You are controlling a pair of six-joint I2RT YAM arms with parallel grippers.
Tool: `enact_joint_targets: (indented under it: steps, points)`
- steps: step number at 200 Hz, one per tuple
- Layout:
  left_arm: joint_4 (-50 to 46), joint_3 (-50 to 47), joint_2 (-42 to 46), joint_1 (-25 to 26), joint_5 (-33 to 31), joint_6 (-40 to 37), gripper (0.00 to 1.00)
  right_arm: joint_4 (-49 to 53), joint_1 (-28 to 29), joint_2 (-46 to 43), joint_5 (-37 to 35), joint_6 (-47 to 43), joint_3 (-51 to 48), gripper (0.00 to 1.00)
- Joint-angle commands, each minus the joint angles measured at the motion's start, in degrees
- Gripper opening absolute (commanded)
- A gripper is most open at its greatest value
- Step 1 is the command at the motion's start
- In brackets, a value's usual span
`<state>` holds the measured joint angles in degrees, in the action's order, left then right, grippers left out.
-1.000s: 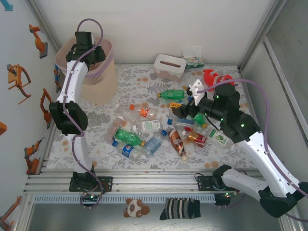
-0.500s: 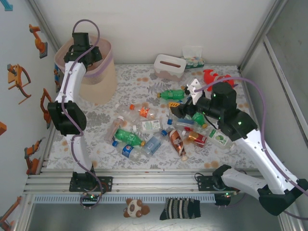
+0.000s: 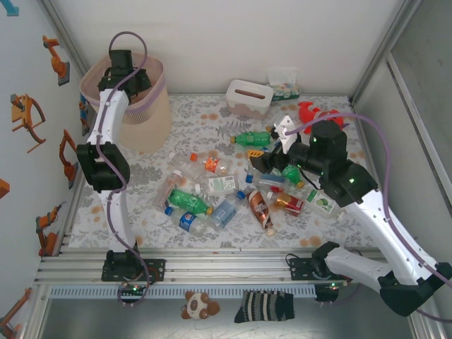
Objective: Put the plastic bottles in the bin
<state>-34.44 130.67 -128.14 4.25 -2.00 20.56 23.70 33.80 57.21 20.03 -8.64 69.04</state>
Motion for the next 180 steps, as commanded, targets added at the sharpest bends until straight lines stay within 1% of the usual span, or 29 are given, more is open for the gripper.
enact_joint_targets:
  steps: [1,49,112,128,139,165,180]
  points:
    - [-8.35,-0.81,-5.16,0.49,6.1,1.85,0.24,-0.68,0.11,-0.11,0.08,0.01,0.09,0.87]
    - [-8.29,-4.0,-3.59,0.54,9.8,2.44,0.24,-0.95,0.1,0.01,0.36,0.36,-0.13,0.86]
    - [-5.7,-7.99,3.59,1.11,15.53,5.48,0.24,-1.6,0.12,0.31,0.58,0.56,-0.32,0.86]
    - [-5.29,-8.06,5.06,1.11,15.94,5.77,0.25,-1.64,0.07,0.27,0.54,0.59,-0.46,0.86]
    - [-5.41,-8.17,5.98,1.04,14.66,5.39,0.32,-1.73,0.12,0.27,0.59,0.66,-0.5,0.86]
    - [-6.68,-8.63,8.3,1.02,8.15,3.34,0.55,-1.82,0.21,0.11,0.71,0.89,-0.55,0.86]
    - [-7.27,-9.18,9.82,0.94,3.93,2.07,0.63,-1.91,0.21,-0.04,0.71,1.03,-0.52,0.86]
